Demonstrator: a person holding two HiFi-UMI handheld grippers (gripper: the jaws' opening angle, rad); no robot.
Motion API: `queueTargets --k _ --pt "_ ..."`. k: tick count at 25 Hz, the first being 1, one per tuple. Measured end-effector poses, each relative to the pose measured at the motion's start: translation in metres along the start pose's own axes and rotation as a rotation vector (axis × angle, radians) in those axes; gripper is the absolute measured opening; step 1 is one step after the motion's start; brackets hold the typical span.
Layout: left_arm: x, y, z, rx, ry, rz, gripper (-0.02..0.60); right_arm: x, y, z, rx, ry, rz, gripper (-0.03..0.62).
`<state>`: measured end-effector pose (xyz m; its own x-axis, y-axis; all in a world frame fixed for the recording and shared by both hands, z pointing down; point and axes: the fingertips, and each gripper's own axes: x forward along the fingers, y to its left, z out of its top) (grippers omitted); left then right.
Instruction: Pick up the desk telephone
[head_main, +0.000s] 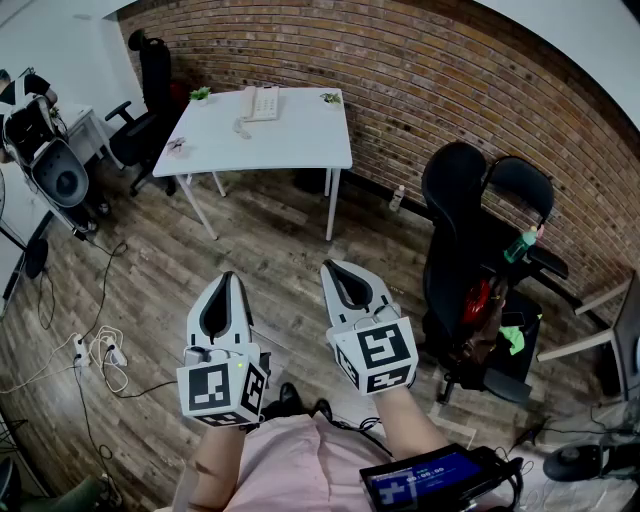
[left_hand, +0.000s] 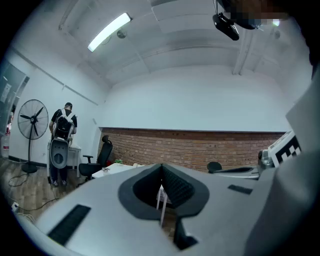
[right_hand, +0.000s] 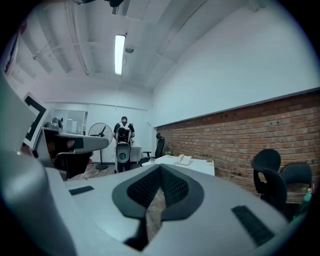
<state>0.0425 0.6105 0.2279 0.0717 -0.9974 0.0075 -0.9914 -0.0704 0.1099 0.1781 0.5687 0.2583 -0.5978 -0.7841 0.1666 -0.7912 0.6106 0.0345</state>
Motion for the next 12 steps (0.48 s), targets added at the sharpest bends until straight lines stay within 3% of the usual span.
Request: queueTargets --k 10,11,12 --pt "-0.007 -0.002 0.000 0.006 -0.011 0.040 0.012 -0.010 -0.008 0.004 0.032 -0.045 -0.013 0.003" --pt "-0.007 -0.005 0.002 -0.013 -0.020 0.025 0.075 -0.010 -0.009 0.005 0.037 -0.049 -0.006 0.121" --pt "-0.007 -0.008 0.003 -0.038 -0.029 0.002 0.260 -0.010 -0.010 0.006 0.040 -0.049 0.003 0.274"
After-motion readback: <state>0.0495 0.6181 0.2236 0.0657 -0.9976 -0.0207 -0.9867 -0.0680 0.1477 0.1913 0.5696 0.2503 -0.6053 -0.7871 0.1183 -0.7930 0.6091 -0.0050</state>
